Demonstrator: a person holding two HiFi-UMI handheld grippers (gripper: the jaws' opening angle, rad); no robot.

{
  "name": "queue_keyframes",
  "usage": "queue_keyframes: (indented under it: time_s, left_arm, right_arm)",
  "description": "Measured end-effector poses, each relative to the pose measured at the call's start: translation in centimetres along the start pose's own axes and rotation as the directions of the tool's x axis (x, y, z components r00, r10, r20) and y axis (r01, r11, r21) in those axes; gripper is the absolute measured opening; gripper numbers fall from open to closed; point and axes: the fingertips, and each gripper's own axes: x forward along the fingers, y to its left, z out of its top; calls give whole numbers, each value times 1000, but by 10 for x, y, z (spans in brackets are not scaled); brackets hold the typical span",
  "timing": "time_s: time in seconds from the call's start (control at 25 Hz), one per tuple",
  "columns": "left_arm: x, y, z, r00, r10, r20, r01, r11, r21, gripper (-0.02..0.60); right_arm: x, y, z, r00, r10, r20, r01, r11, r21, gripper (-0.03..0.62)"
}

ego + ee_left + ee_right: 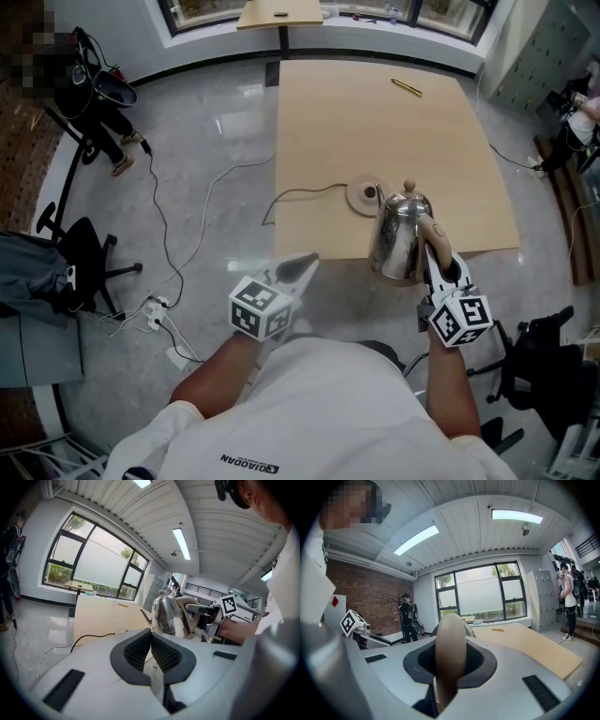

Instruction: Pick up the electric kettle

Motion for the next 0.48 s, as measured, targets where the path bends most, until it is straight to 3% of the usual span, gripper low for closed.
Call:
queue_keyframes:
  time_s: [0.24,0.48]
  left_arm:
    - [10,-36,-1,999,24,30,-24,1000,-1,-5]
    - [15,-85,-10,997,66,46,-66,998,5,-5]
  right_arm:
    - [-37,1,0,998,58,-6,-58,998,-27,72]
    - [-81,-22,-6,996,84,7,-84,996,12,72]
